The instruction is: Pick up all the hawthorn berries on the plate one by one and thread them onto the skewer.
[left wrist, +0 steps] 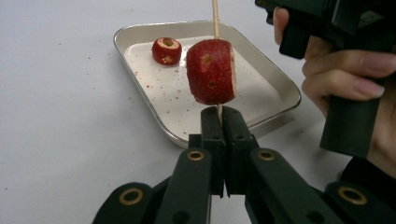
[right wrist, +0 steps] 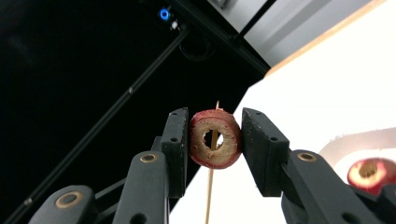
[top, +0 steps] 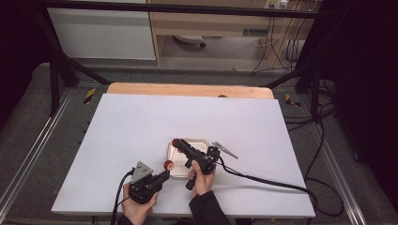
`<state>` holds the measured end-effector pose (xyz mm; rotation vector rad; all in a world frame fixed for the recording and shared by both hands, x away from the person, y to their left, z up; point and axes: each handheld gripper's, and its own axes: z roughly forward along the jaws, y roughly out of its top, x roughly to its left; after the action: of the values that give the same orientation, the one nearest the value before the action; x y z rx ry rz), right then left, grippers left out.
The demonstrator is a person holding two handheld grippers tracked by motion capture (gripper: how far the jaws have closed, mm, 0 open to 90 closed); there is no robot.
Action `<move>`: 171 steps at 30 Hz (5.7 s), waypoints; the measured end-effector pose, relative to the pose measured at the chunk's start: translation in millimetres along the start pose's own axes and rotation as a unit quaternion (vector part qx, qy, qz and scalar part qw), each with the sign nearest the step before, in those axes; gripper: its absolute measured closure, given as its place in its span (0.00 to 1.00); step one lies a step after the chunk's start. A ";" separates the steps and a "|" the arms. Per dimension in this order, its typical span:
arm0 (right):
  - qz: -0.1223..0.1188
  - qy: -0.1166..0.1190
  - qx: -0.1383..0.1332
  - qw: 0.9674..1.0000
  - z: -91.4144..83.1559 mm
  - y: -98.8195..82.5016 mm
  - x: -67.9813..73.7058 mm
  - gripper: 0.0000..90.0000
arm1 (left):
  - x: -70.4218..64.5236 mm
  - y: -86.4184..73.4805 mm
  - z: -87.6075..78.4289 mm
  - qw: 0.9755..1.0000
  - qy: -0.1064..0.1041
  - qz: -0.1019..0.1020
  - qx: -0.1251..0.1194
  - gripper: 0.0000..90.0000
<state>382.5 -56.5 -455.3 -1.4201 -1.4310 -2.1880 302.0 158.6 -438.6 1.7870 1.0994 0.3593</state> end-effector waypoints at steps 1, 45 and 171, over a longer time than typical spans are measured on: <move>-0.004 0.001 0.005 1.000 0.4 -1.9 -0.1 0.70 | -0.2 0.3 -0.9 1.000 0.002 -0.009 0.006 0.98; -0.286 -0.156 0.316 0.891 -0.5 59.8 13.0 0.16 | 51.2 1.0 -25.0 0.990 0.009 0.108 0.092 0.98; -0.027 -0.030 -0.021 0.999 6.9 29.5 5.3 0.70 | 4.4 2.2 -8.1 0.999 0.010 0.037 0.025 0.98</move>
<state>401.0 -64.9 -432.2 -1.4892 -1.4664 -2.2388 300.3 166.5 -433.8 1.8761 1.0654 0.3974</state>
